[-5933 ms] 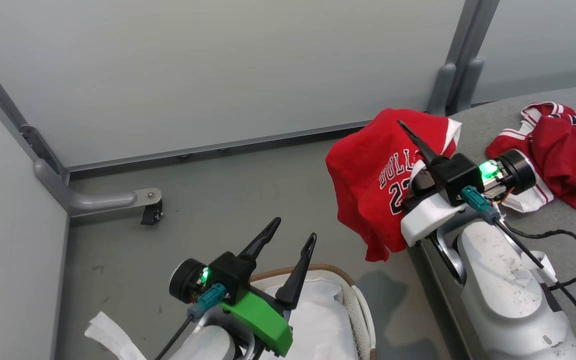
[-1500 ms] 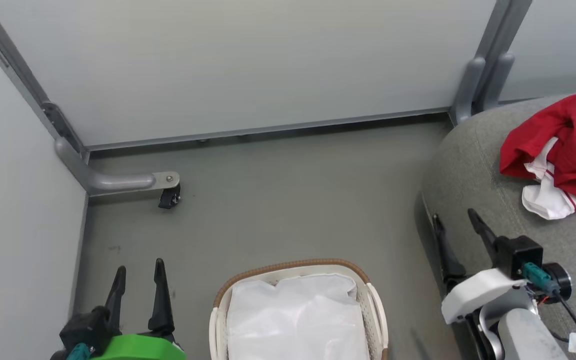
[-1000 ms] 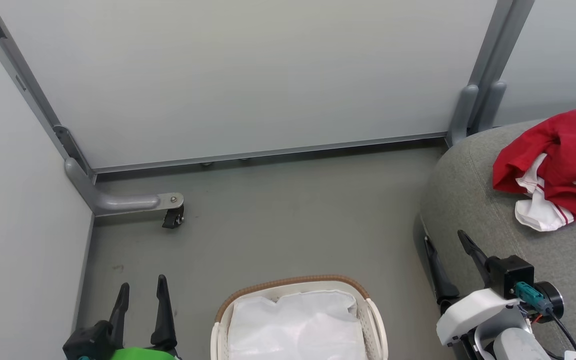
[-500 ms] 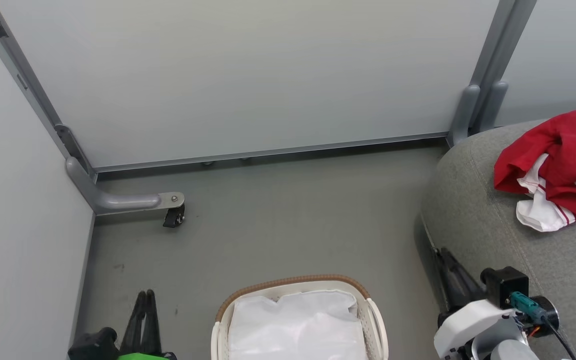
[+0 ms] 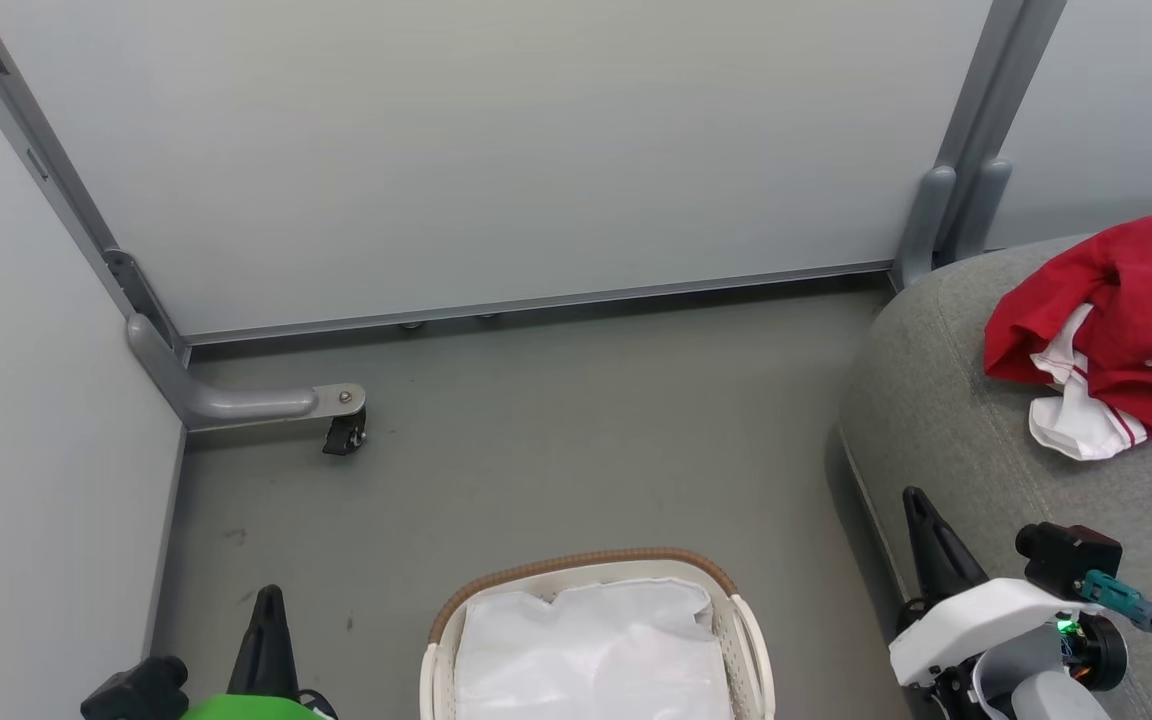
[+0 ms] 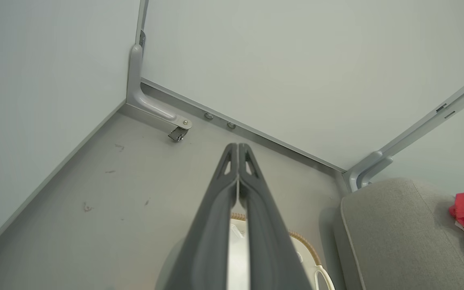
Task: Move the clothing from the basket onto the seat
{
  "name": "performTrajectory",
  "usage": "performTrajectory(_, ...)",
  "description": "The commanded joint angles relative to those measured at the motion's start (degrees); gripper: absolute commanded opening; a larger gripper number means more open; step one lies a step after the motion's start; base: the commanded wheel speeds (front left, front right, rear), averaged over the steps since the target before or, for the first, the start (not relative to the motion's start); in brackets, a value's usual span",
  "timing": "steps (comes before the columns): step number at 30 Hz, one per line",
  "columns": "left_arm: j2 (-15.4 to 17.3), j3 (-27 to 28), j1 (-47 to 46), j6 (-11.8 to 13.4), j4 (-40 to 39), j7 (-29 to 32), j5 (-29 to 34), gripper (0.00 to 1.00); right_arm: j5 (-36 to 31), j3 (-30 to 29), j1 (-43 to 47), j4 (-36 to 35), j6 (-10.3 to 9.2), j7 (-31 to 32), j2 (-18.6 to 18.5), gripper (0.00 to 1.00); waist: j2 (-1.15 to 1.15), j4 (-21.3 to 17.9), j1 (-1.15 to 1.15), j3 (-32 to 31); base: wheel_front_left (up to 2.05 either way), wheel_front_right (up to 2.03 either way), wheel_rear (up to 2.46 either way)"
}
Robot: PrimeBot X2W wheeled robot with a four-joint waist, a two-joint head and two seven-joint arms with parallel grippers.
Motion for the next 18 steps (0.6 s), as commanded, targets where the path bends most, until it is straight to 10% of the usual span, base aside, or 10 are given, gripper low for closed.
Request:
performTrajectory(1,0.11,0.62,-2.21,-0.50,-1.07,0.55,-2.33,0.00,2.70,-0.50,-0.69,-1.33,-0.01,0.59,-0.26,0.00,0.00,-0.04,0.00,0.02,0.00,0.00,0.00)
performTrajectory(18,0.14,2.96,-4.32,-1.45,-1.58,4.68,-15.99,0.00,18.66,-2.44,-0.42,-3.17,-0.02,4.63,-0.36,0.00,0.00,-0.43,0.00,0.23,0.00,0.00,0.00)
